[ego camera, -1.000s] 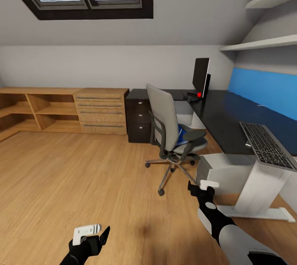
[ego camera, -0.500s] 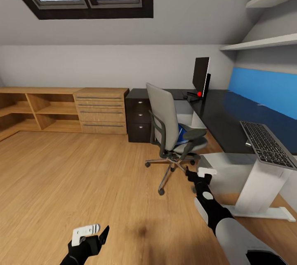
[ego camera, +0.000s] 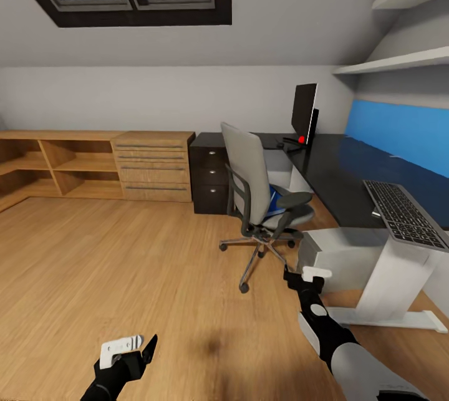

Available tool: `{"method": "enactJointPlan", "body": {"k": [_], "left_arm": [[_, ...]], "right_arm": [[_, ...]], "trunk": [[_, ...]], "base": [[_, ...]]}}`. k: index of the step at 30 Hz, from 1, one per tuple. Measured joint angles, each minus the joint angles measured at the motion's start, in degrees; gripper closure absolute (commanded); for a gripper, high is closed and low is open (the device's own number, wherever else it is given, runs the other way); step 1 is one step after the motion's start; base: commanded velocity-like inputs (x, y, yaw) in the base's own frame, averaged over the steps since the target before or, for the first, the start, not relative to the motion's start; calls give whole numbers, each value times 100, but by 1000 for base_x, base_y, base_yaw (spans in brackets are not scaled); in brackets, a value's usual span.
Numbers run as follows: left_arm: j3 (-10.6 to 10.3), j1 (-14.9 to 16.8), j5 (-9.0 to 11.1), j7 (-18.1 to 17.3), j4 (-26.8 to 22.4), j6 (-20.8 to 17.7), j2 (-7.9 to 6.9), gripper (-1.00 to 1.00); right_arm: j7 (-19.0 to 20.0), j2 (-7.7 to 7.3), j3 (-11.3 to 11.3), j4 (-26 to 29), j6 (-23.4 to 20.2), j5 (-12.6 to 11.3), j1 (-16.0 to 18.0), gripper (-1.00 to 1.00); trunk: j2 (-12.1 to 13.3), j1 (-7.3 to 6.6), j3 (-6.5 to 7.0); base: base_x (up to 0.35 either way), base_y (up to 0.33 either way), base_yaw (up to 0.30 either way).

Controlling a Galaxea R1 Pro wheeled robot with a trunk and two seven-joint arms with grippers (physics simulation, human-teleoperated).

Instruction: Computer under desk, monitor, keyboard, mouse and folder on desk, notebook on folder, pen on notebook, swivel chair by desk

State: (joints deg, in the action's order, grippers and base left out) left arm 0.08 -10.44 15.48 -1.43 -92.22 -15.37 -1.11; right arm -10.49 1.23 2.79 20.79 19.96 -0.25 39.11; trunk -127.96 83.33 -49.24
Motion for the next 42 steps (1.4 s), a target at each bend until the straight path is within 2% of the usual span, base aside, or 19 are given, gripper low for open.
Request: {"method": "enactJointPlan", "body": {"k": [10,20,28,30,32,37,39,40,41,42], "left_arm": [[2,-2,-5,3,-1,313,-1,-100],[12,3,-5,13,-38,295,6,-100],[1,25,0,20,-51,136,58,-100],[0,34,0,25,-51,50,59,-100],[2,139,10,31,-49,-208,63,-100],[5,828,100,42,-41,-981,110,-100],[3,1026,246,51,-29,-1303,130,-100],[2,1114,383,53,-23,-1474,139,-100],[-1,1213,663,53,6,-1667,155,-100],[-2,1230,718,52,26,-1699,158,-100]], "right_arm": [[-5,-5,1,-1,1,0,-4,-100],[-6,-13,1,-1,18,3,-9,-100],[-4,-15,1,-1,19,7,-12,-100],[-3,-14,1,-1,19,5,-12,-100],[-4,-14,1,1,19,3,-12,-100],[-6,-14,1,89,19,5,-12,-100],[-6,-14,1,149,19,7,-16,-100],[-7,-14,1,174,19,7,-18,-100],[-7,-8,-1,203,21,8,-20,-100],[-6,-4,-2,210,22,8,-20,-100]], "trunk": [[-401,220,-180],[-802,439,-359],[-1123,615,-503],[-1203,659,-539],[-1283,703,-574],[-1484,813,-664],[-1526,838,-704],[-1527,841,-725],[-1529,844,-747],[-1530,847,-769]], "base": [[0,0,0],[0,0,0],[0,0,0],[0,0,0],[0,0,0],[0,0,0],[0,0,0],[0,0,0],[0,0,0],[0,0,0]]}}
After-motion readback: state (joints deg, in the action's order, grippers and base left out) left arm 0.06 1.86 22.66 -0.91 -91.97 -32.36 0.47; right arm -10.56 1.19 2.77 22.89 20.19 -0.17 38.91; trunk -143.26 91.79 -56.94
